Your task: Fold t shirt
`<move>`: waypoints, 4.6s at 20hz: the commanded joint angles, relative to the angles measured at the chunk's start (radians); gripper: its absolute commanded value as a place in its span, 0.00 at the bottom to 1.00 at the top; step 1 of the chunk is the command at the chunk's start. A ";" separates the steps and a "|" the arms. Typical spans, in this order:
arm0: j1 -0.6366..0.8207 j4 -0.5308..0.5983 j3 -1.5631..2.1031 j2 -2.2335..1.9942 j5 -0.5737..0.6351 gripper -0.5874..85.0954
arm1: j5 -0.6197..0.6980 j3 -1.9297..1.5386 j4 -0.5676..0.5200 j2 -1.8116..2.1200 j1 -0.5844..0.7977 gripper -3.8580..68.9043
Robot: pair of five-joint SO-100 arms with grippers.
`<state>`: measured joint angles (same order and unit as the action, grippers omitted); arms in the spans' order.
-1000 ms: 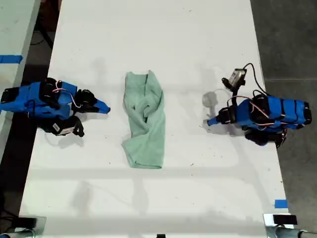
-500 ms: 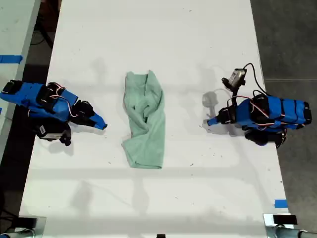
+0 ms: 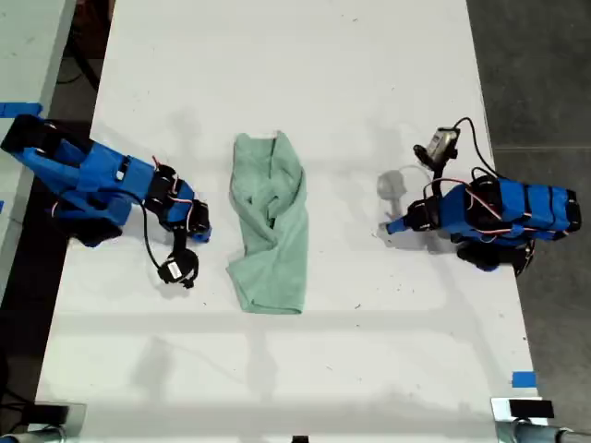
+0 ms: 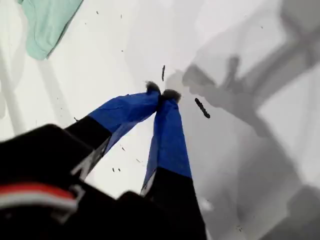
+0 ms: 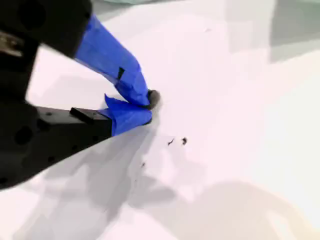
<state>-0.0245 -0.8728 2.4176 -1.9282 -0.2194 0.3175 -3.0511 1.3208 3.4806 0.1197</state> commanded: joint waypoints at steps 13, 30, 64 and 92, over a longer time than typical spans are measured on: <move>-0.183 -0.541 -1.448 0.506 0.110 0.00 | 0.005 -0.061 0.003 0.012 0.002 0.08; -0.074 -0.667 -1.134 0.703 0.005 0.00 | 0.006 -0.061 0.003 0.012 -0.002 0.08; -0.264 -0.512 -1.408 0.890 -0.156 0.22 | -0.029 2.301 0.018 -2.503 -0.370 0.56; 0.387 -0.555 -0.541 -0.187 0.448 0.41 | 0.387 2.094 0.334 -2.109 0.156 0.66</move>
<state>0.2562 -1.3560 1.9144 -2.0417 0.1703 0.6596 -0.9449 1.5662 1.2793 0.1795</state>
